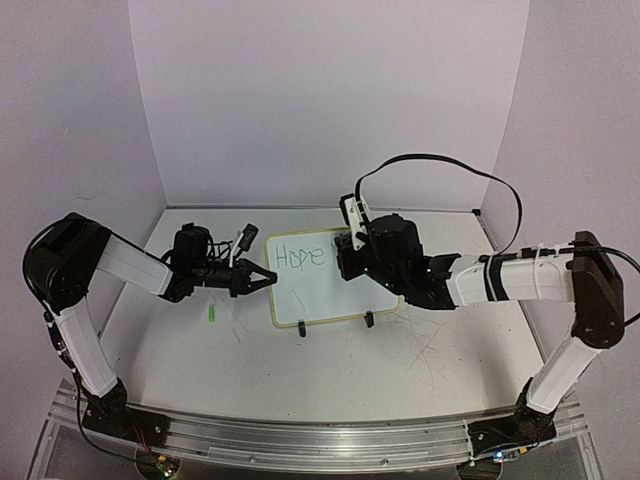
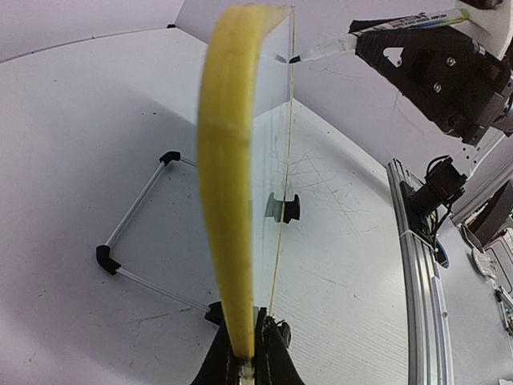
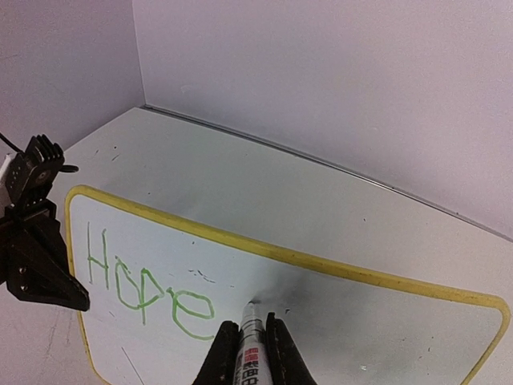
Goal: Write a sentence on the whiteboard
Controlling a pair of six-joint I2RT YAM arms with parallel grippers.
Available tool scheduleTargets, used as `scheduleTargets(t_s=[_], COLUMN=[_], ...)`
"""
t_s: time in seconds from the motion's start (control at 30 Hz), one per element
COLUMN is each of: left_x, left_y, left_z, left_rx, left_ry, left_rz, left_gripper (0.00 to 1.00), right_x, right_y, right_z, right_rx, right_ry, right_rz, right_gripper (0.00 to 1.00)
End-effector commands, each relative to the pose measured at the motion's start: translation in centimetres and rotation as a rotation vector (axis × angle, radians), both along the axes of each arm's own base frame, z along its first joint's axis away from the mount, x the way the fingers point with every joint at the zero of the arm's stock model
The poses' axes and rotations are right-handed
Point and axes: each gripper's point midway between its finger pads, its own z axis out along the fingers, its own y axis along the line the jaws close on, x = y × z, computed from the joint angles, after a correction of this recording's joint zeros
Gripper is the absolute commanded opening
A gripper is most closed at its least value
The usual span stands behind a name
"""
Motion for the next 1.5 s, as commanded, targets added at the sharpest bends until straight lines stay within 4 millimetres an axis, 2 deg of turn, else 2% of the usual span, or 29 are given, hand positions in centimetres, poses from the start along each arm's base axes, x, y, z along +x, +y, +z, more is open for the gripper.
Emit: scheduleTargets(t_s=[0.0,0.93,1.47], left_x=[2.3,2.2,2.3], left_y=[1.4,1.4,1.3], left_z=[-0.5,-0.4,-0.3], left_rx=[0.070,0.070,0.068], left_ry=[-0.072,-0.071,-0.075], left_rz=[0.131,0.129,0.126], left_gripper=[0.00,0.00,0.00], right_x=[1.0,0.2,-0.6], right_y=[0.0,-2.2,-2.0], right_z=[1.3,-1.5,-3.7], right_rx=[0.039,0.010,0.018], right_ry=[-0.024,0.051,0.113], right_rz=[-0.037,-0.098,-0.081], right_gripper=[0.00,0.00,0.00])
